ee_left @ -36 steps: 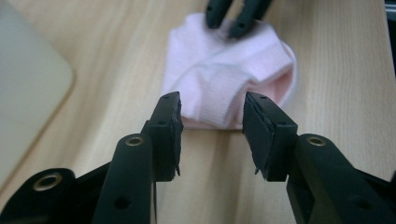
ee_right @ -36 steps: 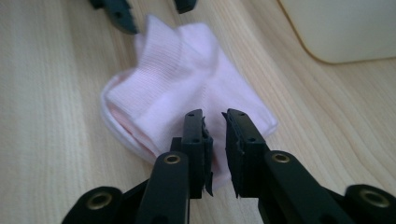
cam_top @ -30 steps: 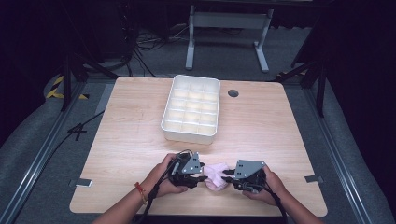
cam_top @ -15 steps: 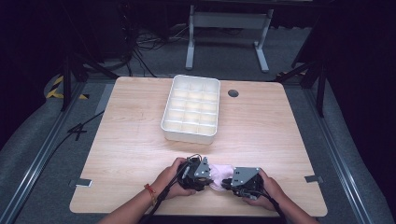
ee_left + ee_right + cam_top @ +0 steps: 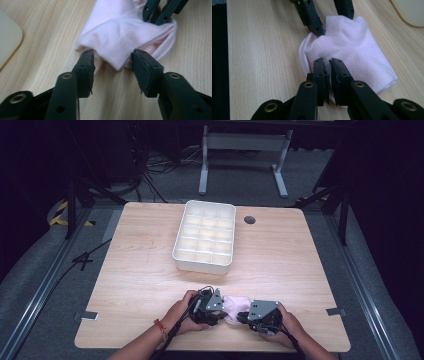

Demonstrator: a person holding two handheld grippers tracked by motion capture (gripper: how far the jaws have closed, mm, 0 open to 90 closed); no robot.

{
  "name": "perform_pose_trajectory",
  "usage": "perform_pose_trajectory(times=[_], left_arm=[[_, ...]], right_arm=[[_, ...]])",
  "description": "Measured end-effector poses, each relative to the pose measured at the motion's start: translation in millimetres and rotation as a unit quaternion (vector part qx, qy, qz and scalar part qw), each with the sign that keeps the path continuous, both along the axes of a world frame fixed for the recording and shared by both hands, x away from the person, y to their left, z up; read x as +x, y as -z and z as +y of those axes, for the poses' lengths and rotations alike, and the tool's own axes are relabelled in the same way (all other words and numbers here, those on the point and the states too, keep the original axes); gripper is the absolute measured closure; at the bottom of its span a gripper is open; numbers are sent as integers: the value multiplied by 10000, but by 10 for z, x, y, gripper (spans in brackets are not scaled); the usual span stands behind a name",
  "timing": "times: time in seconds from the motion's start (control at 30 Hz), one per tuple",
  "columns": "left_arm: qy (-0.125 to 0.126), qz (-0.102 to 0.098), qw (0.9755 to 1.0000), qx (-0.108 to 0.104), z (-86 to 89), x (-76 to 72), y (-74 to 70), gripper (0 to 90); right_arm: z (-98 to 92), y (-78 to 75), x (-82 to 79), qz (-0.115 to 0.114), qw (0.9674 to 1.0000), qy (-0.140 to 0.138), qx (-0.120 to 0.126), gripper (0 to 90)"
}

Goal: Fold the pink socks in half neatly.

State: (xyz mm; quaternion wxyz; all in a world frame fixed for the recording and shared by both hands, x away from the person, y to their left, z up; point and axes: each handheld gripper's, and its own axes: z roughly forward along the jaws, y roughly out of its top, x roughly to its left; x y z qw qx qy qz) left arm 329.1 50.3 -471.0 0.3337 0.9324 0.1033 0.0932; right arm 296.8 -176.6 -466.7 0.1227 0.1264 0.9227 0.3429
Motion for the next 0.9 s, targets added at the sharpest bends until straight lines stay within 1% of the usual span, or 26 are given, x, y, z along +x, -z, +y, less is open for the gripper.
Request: perform_pose_trajectory(times=[0.03, 0.07, 0.1, 0.13, 0.17, 0.2, 0.23, 0.27, 0.3, 0.33, 0.37, 0.4, 0.47, 0.5, 0.53, 0.57, 0.6, 0.63, 0.67, 0.7, 0.73, 0.77, 0.8, 0.83, 0.9], left_arm=[[45, -10, 10000, -12, 11, 7, -10, 512], [36, -49, 10000, -78, 25, 8, -34, 500], [-26, -16, 9998, -203, 46, 8, -65, 497], [-12, 0, 9993, -361, 65, 18, -109, 502], [-24, -48, 9990, -437, 72, 10, -152, 509], [-24, -48, 9990, -437, 72, 10, -152, 521], [-31, -107, 9982, -586, 55, -22, -194, 527], [-31, -107, 9982, -586, 55, -22, -194, 552], [60, -141, 9982, -576, 25, -63, -210, 570], [60, -141, 9982, -576, 25, -63, -210, 575], [155, -148, 9982, -558, -9, -93, -207, 587], [150, -91, 9982, -570, -17, -105, -203, 597], [251, -83, 9980, -576, -60, -120, -181, 600], [251, -83, 9980, -576, -60, -120, -181, 599], [272, -35, 9983, -512, -86, -138, -168, 599], [271, -19, 9982, -526, -107, -144, -153, 599], [289, 24, 9985, -474, -126, -153, -140, 600], [370, -23, 9985, -405, -139, -147, -132, 603], [356, 23, 9986, -401, -155, -159, -116, 604], [374, 4, 9986, -364, -161, -163, -112, 604], [375, 24, 9986, -380, -171, -172, -101, 603], [374, 30, 9987, -330, -171, -174, -96, 603], [373, 22, 9989, -281, -172, -173, -87, 602], [361, -52, 9992, -169, -175, -174, -66, 598], [357, -70, 9991, -201, -170, -178, -37, 589]], right_arm=[[0, 0, -2, 11, 10000, 10, 5, 824], [1, -1, -5, 2, 10000, 24, 3, 823], [2, -1, -7, 2, 10000, 39, 3, 823], [0, -3, -8, 28, 10000, 42, 14, 823], [-2, -5, -7, 49, 10000, 35, 18, 822], [-2, -5, -7, 49, 10000, 35, 18, 822], [-8, -8, 4, 57, 10000, 62, 32, 796], [-17, -18, 12, 84, 9999, 77, 65, 766], [-24, -31, 15, 98, 9999, 67, 61, 748], [-37, -54, 19, 64, 9999, 77, 56, 732], [-56, -83, 26, 58, 9998, 125, 126, 722], [-86, -123, 36, 57, 9997, 153, 189, 715], [-136, -187, 64, -20, 9992, 278, 272, 702], [-136, -187, 64, -20, 9992, 278, 272, 702], [-178, -233, 97, -59, 9988, 370, 327, 697], [-225, -277, 150, -59, 9978, 473, 453, 691], [-248, -296, 199, -76, 9971, 573, 489, 682], [-266, -307, 267, -29, 9963, 699, 497, 671], [-272, -306, 325, 21, 9960, 733, 518, 662], [-266, -296, 371, 63, 9958, 762, 508, 656], [-255, -286, 400, 81, 9961, 761, 449, 645], [-225, -260, 437, 142, 9964, 734, 388, 634], [-201, -236, 463, 156, 9968, 714, 335, 624], [-183, -214, 479, 196, 9967, 728, 302, 617], [-159, -159, 524, 272, 9965, 737, 269, 592]])
